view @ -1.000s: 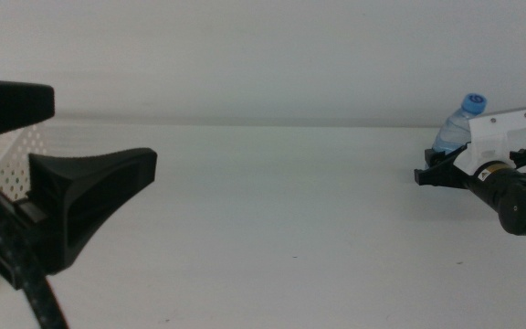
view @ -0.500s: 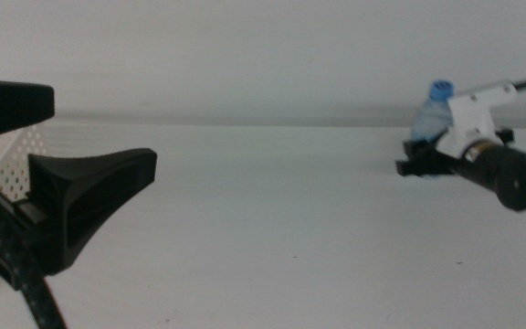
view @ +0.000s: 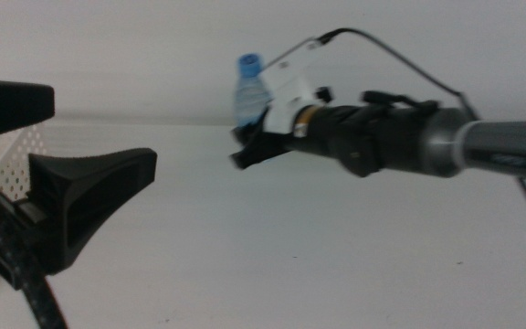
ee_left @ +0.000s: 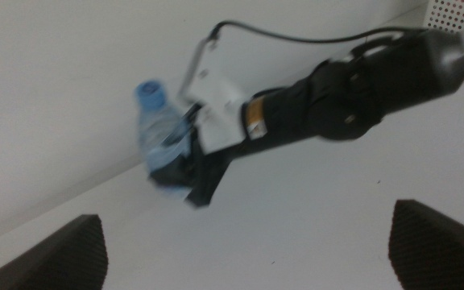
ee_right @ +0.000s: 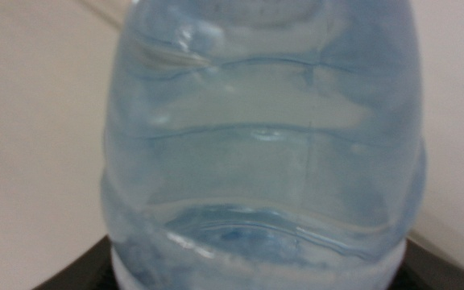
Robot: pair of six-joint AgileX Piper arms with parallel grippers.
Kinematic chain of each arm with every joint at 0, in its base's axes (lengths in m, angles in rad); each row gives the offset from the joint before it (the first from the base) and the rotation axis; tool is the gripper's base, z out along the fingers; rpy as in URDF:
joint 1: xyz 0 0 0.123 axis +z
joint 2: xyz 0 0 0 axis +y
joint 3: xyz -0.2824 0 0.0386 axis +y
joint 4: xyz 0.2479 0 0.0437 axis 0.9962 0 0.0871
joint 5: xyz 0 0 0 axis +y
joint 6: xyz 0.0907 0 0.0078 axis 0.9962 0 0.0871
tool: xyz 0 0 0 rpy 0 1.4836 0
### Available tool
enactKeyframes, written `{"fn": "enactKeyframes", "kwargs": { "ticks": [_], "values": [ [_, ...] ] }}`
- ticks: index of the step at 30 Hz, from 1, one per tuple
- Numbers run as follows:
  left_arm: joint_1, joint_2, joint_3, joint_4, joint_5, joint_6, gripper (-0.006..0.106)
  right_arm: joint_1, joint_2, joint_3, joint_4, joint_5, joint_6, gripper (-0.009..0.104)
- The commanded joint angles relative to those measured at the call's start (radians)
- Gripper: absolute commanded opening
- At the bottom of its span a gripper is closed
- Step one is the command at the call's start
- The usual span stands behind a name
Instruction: Use arms to grab the bottles and put them into the dustbin to the left of the table.
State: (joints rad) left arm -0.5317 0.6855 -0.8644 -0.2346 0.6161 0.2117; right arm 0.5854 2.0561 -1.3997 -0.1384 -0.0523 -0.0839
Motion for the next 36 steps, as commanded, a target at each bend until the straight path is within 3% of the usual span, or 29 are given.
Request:
{"fn": "enactKeyframes", "kwargs": {
  "ticks": [1, 8, 24, 27, 29, 33, 36],
  "values": [
    [-0.008, -0.005, 0.004, -0.002, 0.001, -0.001, 0.094, 0.04, 0.044, -0.079, -0.01, -0.002, 0.011, -0.002],
    [-0.008, -0.005, 0.004, -0.002, 0.001, 0.001, 0.094, 0.112, 0.135, -0.166, 0.013, -0.005, 0.059, -0.002],
    [-0.008, -0.005, 0.004, -0.002, 0.001, 0.001, 0.094, 0.131, 0.261, -0.17, 0.006, -0.067, 0.13, 0.0],
    [-0.008, -0.005, 0.004, -0.002, 0.001, 0.001, 0.094, 0.131, 0.261, -0.17, -0.006, -0.062, 0.128, 0.013],
    [-0.008, -0.005, 0.004, -0.002, 0.001, 0.001, 0.094, 0.131, 0.261, -0.17, -0.042, -0.062, 0.128, 0.031],
    [-0.008, -0.005, 0.004, -0.002, 0.001, 0.001, 0.094, 0.133, 0.256, -0.17, -0.047, -0.038, 0.128, 0.07],
    [-0.008, -0.005, 0.004, -0.002, 0.001, 0.001, 0.094, 0.133, 0.227, -0.17, -0.024, 0.068, 0.157, 0.086]
  ]
}}
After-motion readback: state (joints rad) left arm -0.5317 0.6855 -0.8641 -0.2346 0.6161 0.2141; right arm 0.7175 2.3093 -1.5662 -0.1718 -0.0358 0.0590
